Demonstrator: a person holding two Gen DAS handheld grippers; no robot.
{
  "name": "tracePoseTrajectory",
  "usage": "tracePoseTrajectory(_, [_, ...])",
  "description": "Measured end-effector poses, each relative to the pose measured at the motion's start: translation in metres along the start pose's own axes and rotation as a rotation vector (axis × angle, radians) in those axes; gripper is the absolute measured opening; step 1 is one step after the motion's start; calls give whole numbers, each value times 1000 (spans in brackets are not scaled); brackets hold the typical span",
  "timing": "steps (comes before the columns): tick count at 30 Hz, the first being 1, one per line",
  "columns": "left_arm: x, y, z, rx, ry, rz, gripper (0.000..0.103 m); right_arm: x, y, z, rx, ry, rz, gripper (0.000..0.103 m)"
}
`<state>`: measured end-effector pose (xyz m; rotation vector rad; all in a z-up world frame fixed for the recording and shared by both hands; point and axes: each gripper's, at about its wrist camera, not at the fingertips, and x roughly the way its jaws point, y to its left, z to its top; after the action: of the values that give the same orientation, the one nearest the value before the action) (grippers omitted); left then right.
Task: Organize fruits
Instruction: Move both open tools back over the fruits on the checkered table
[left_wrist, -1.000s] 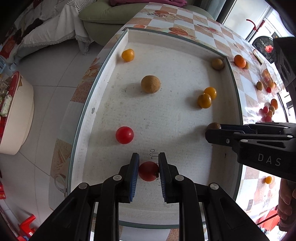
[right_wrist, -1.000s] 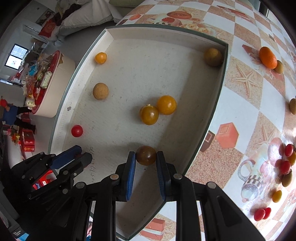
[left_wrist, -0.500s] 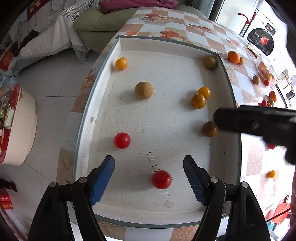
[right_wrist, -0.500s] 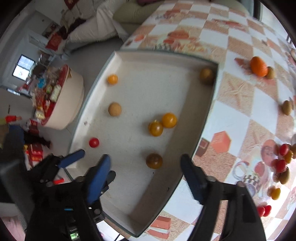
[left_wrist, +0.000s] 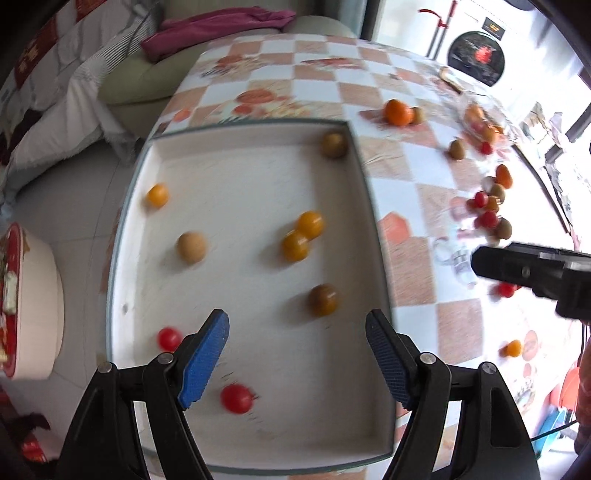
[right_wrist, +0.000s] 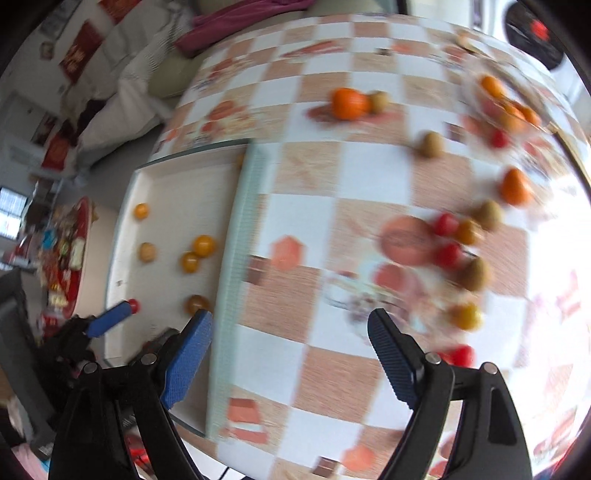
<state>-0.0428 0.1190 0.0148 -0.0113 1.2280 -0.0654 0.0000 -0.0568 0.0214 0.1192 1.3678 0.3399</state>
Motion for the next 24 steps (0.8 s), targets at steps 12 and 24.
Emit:
tracePoseTrajectory(12, [2, -69, 31, 129, -21, -36, 77, -25, -95, -42, 164, 1, -125, 88])
tracePoseTrajectory(24, [32, -129, 37, 251, 34, -99, 77, -24, -115, -93, 158, 66, -139, 88])
